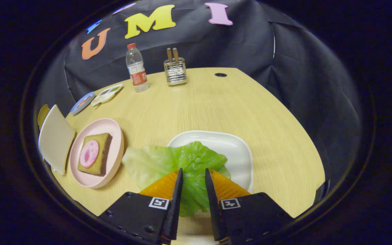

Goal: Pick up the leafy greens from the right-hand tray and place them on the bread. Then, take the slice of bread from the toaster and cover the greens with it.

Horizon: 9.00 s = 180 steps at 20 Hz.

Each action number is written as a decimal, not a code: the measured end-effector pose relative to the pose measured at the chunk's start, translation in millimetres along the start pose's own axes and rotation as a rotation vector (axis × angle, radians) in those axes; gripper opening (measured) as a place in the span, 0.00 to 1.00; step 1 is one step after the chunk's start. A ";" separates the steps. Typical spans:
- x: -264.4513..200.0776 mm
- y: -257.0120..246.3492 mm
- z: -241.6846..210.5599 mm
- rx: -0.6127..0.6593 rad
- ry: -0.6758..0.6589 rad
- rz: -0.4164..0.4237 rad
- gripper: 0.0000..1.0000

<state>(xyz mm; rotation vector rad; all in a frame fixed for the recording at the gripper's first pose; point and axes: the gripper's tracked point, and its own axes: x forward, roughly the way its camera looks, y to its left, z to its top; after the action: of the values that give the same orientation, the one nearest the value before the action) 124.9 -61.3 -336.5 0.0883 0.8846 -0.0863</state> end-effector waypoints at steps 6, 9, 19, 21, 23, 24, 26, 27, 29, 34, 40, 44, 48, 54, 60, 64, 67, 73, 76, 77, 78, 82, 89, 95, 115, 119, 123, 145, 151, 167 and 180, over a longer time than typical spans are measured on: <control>-2.8 5.2 2.8 -0.068 -0.001 -0.007 0.01; -23.9 19.9 17.8 -0.049 -0.039 0.045 0.00; -12.9 5.1 13.0 -0.076 -0.022 0.002 0.66; -8.2 0.9 6.2 -0.057 0.010 -0.012 0.99; -0.1 -1.1 -4.9 -0.015 0.052 -0.010 0.99; 1.0 -2.6 2.7 -0.013 0.013 -0.013 0.98; 3.8 -4.0 2.6 -0.006 0.002 -0.010 0.78; 3.9 0.2 0.2 0.006 0.016 0.001 0.59; 4.7 7.7 -0.7 -0.019 0.024 0.012 0.22; -13.3 15.3 13.1 -0.037 -0.009 0.028 0.00; -55.4 36.4 43.7 -0.042 -0.095 0.065 0.01; -87.9 73.6 61.7 -0.076 -0.149 0.101 0.00; -111.2 136.7 76.4 -0.100 -0.187 0.176 0.00; -105.2 236.9 68.8 -0.145 -0.153 0.281 0.00; -51.0 240.2 38.0 -0.176 -0.051 0.208 0.00; -29.3 215.9 21.5 -0.200 -0.019 0.147 0.00; -19.8 204.8 19.7 -0.218 -0.022 0.121 0.06; -40.9 200.0 37.0 -0.210 -0.088 0.132 0.98; -74.4 208.9 55.5 -0.192 -0.147 0.159 0.98; -88.6 215.0 62.4 -0.184 -0.168 0.166 0.98; -102.9 223.5 69.7 -0.181 -0.186 0.178 0.97; -158.7 278.8 96.0 -0.186 -0.253 0.250 0.96; -182.7 398.4 115.1 -0.287 -0.271 0.331 0.96; -145.9 453.1 107.7 -0.214 -0.123 0.343 0.96; -200.8 467.2 134.7 -0.154 -0.005 0.280 0.06; -240.2 443.1 169.1 -0.142 -0.092 0.307 0.06; -244.2 395.7 171.4 -0.114 -0.119 0.299 0.06; -47.1 219.9 69.6 -0.007 0.017 0.270 0.11; -17.2 193.9 49.6 -0.103 0.003 0.170 0.20; -33.8 188.4 53.0 -0.100 -0.141 0.122 0.78; -257.3 164.6 85.2 -0.097 -0.775 -0.032 0.96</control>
<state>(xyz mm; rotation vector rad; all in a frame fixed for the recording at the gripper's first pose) 46.4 102.5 -76.5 -0.0512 0.1150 -0.0968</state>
